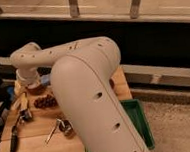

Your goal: Place banana in table surface

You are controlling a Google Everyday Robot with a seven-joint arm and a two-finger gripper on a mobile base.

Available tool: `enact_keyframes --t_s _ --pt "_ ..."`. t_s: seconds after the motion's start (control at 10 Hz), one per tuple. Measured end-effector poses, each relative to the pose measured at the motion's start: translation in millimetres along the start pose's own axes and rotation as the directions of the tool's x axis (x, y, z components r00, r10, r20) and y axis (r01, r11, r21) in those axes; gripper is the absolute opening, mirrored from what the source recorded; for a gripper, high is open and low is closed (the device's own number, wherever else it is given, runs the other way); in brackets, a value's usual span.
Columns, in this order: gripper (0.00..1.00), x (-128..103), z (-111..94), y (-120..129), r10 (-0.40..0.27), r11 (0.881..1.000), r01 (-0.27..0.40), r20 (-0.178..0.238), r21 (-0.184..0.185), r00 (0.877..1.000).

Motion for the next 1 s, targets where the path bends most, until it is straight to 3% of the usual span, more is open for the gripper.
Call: enact_keyframes --t_s 0.3,0.6,1.0 --pt "0.73 -18 29 19 -0.060 0.998 0.059 -0.033 -0.021 0.998" --pt "0.73 -18 58 22 -0.087 0.996 0.083 -0.081 -0.043 0.993" --pt "0.73 -15 100 32 -0.104 0.990 0.089 -0.143 -0.109 0.984"
